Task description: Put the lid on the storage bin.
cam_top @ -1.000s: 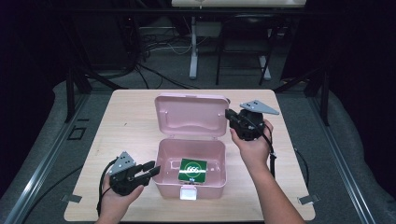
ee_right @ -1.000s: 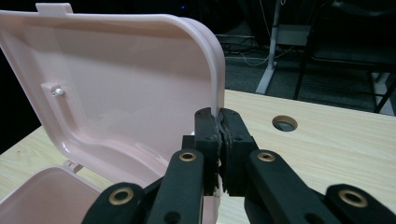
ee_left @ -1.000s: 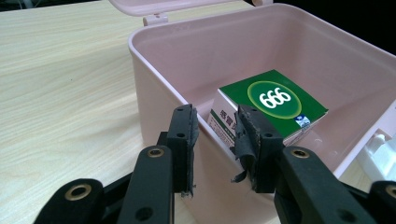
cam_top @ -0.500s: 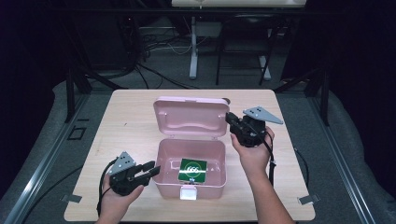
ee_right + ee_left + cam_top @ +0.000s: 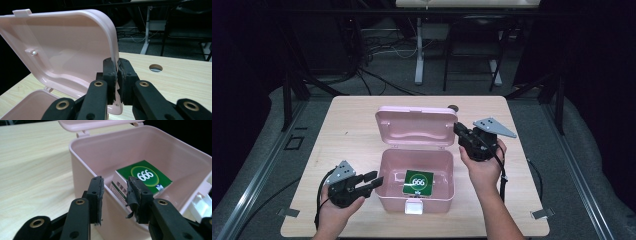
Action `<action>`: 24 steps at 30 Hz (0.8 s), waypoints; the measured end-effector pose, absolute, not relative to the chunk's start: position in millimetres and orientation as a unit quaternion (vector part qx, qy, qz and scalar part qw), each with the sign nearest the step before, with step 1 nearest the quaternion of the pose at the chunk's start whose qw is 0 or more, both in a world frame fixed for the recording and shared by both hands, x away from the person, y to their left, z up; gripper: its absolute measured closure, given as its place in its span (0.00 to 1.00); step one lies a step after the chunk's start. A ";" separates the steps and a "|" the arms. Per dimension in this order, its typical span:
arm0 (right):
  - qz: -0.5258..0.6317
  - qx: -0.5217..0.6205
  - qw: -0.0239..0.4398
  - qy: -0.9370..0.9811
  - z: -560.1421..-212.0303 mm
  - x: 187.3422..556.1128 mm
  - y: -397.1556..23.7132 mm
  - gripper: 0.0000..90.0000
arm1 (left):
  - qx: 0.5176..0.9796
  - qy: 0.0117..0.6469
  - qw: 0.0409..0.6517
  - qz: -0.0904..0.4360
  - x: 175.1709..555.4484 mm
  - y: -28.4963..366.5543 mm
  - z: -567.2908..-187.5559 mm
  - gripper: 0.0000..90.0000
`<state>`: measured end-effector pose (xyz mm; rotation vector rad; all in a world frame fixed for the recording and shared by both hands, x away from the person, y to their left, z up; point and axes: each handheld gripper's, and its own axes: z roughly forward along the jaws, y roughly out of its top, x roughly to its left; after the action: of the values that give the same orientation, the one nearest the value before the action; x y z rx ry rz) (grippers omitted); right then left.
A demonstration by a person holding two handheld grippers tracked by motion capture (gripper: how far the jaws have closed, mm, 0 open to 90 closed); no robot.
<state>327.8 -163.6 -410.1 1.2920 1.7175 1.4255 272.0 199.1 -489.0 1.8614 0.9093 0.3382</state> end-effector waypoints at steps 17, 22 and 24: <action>0.537 0.473 0.278 0.641 -411.9 324.5 -165.0 0.94 | 0.750 0.376 0.511 0.186 310.8 203.4 -448.9 0.69; 0.538 0.473 0.275 0.641 -412.1 324.0 -165.7 0.94 | 0.746 0.377 0.513 0.195 323.5 202.2 -437.6 0.69; 0.540 0.474 0.275 0.639 -412.5 323.7 -165.7 0.94 | 0.742 0.377 0.516 0.201 327.7 201.6 -432.8 0.69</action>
<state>323.7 -165.7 -412.5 1.2735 1.7185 1.4523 327.7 201.6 -432.8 1.7825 0.9059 0.4839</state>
